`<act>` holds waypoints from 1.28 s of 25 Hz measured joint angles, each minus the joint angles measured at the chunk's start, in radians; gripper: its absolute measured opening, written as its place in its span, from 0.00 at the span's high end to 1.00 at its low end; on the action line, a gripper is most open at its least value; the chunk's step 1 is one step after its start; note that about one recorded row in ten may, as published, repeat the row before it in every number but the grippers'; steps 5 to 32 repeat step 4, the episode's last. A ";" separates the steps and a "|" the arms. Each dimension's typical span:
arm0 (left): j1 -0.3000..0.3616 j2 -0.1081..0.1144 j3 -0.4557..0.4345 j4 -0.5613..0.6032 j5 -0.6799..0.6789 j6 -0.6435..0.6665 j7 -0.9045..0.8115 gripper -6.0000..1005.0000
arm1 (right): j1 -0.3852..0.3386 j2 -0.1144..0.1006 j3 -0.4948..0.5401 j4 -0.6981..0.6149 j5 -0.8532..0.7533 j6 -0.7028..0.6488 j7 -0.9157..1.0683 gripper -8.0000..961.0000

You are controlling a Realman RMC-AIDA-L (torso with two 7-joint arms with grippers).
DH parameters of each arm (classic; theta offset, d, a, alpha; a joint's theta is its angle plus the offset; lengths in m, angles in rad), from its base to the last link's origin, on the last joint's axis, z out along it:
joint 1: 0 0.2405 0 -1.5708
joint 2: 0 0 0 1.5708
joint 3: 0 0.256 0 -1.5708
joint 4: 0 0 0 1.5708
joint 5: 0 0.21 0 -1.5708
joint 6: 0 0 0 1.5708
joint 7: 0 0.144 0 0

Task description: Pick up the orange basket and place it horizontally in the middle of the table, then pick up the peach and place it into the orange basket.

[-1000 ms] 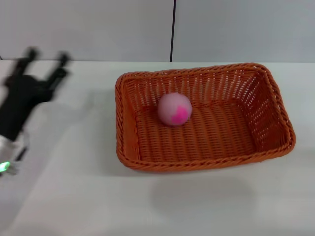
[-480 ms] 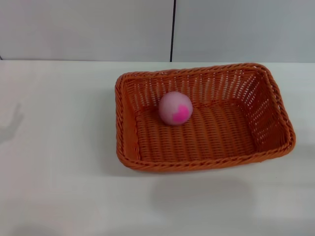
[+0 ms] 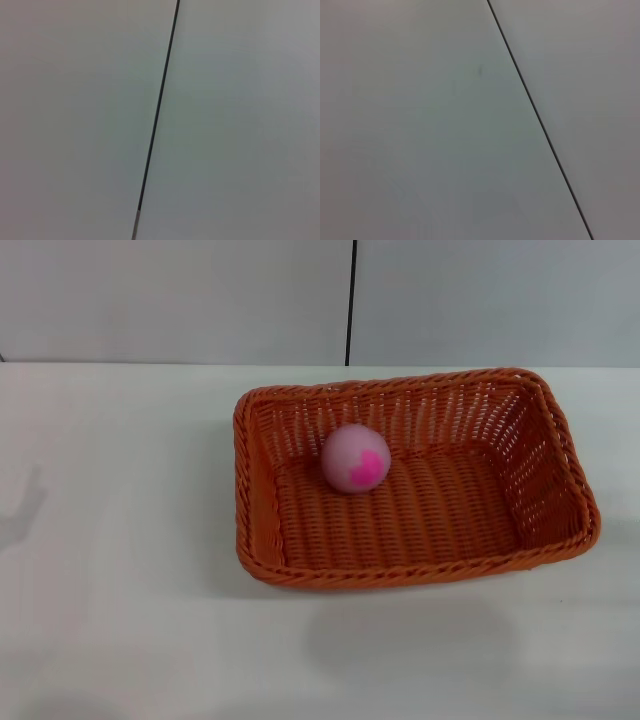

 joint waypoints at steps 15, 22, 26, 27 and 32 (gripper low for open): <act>0.001 -0.002 0.004 -0.002 0.001 0.001 0.000 0.14 | -0.004 0.001 0.000 -0.002 0.001 0.007 -0.004 0.36; 0.001 -0.002 0.004 -0.002 0.001 0.001 0.000 0.14 | -0.004 0.001 0.000 -0.002 0.001 0.007 -0.004 0.36; 0.001 -0.002 0.004 -0.002 0.001 0.001 0.000 0.14 | -0.004 0.001 0.000 -0.002 0.001 0.007 -0.004 0.36; 0.001 -0.002 0.004 -0.002 0.001 0.001 0.000 0.14 | -0.004 0.001 0.000 -0.002 0.001 0.007 -0.004 0.36; 0.001 -0.002 0.004 -0.002 0.001 0.001 0.000 0.14 | -0.004 0.001 0.000 -0.002 0.001 0.007 -0.004 0.36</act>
